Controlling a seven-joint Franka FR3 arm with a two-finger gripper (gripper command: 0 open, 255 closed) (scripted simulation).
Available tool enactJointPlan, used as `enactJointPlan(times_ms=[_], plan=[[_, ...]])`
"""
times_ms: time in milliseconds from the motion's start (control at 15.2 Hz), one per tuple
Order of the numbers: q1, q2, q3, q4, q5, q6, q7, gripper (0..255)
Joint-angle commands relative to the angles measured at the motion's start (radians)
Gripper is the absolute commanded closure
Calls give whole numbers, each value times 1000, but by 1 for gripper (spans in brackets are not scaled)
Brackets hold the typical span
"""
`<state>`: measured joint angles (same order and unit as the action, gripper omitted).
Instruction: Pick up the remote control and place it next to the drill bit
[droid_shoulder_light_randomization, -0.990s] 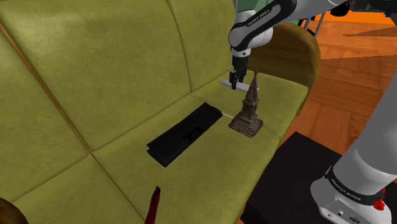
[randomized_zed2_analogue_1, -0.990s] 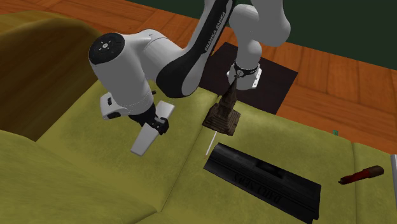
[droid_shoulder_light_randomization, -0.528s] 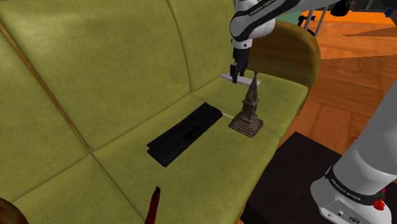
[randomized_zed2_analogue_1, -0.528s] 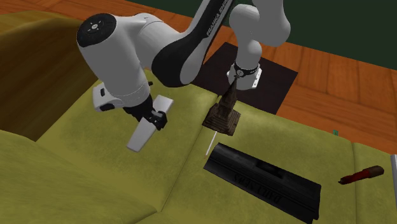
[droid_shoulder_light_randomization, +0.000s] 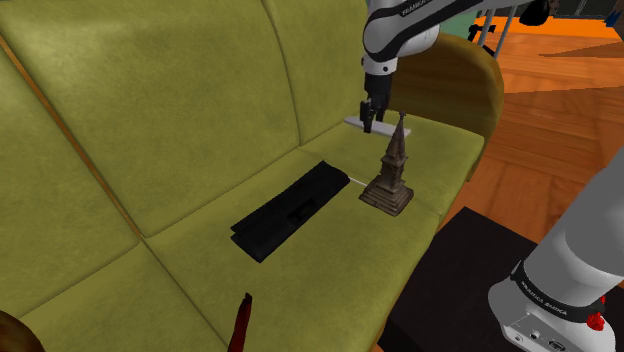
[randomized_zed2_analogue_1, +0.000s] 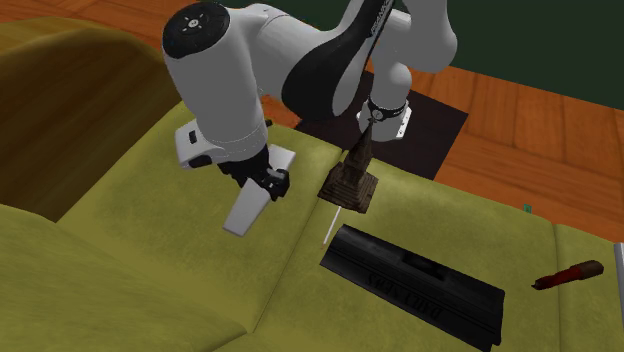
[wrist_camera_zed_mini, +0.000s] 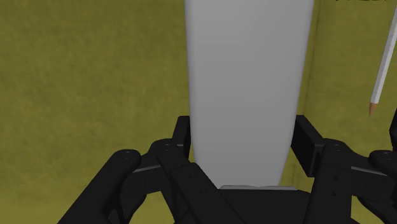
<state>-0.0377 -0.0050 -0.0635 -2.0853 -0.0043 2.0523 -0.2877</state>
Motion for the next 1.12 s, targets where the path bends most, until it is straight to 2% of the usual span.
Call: enactJointPlan(times_ms=[0,528,1056], plan=[[22,-42,22,-46,-1,3,45,255],[103,-200,120,-218,20,19,212,255],[194,-308,239,-319,75,15,388,255]])
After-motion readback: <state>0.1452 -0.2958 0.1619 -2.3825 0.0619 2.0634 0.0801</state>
